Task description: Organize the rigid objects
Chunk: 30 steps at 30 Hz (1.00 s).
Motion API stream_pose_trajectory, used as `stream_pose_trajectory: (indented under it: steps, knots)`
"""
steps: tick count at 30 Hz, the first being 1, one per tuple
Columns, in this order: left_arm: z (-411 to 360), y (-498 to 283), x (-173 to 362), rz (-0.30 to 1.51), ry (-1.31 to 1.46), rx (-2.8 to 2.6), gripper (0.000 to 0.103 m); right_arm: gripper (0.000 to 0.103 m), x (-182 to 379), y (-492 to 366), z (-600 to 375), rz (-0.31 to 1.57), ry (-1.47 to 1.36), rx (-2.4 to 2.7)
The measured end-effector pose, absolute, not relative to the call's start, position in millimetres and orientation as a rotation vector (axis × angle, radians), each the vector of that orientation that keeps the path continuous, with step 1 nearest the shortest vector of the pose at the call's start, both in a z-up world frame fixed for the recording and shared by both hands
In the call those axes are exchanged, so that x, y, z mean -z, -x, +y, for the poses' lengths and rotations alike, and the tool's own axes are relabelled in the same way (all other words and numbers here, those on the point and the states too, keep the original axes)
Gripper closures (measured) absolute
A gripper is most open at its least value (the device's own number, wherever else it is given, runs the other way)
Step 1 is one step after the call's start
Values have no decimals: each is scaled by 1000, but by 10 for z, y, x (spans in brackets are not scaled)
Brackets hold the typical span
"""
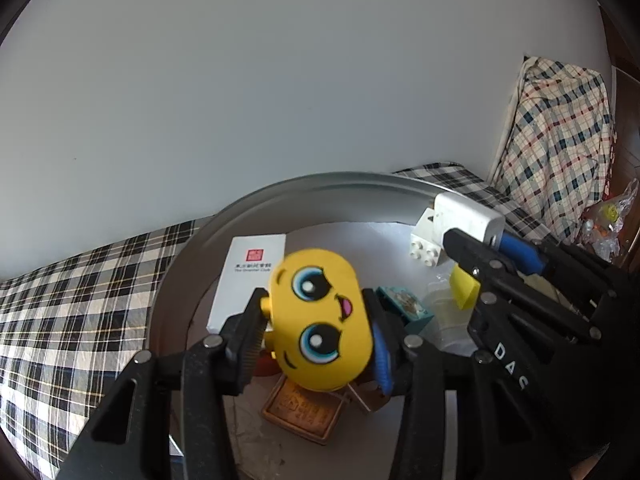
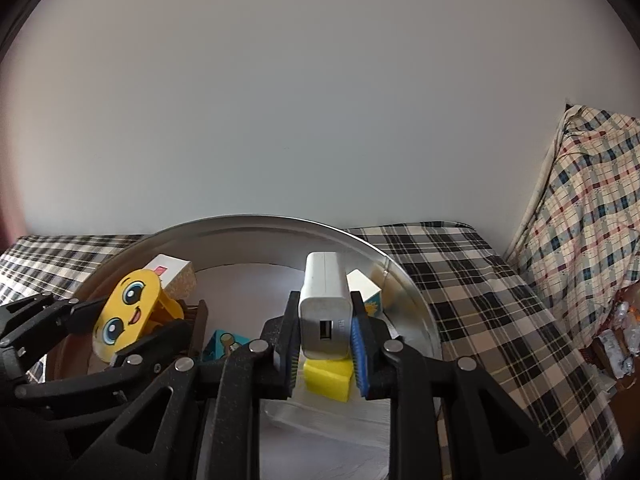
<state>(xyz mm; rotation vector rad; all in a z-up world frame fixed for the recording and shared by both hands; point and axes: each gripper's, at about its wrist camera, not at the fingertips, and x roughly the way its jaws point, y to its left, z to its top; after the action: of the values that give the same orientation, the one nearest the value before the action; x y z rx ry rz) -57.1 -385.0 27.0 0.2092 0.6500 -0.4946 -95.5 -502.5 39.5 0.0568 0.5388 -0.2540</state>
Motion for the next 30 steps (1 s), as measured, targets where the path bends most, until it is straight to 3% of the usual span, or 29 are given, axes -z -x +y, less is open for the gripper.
stream_pose_trajectory:
  steps: [2,8,10,12,15,30]
  knots:
    - [-3839,560,-276,656,-209,487,51,79,-379,945,-5040,554,-77,247]
    - [-3711,550,-317,656,-148,449,21,75,-393,988,-5131,533,-141,234]
    - [-3654,569,-347,634,-130,430,5,67,-413,1011,-5171,516,-159,240]
    - [-3588,581,-384,621,-105,438,0,56,-447,1057,-5220,485,-181,257]
    - [-3540,596,-419,620,-82,466,0,30,-497,1155,-5314,416,-239,268]
    - [-3282,904,-434,493,-140,389,0,28,-571,1391,-5156,263,-213,302]
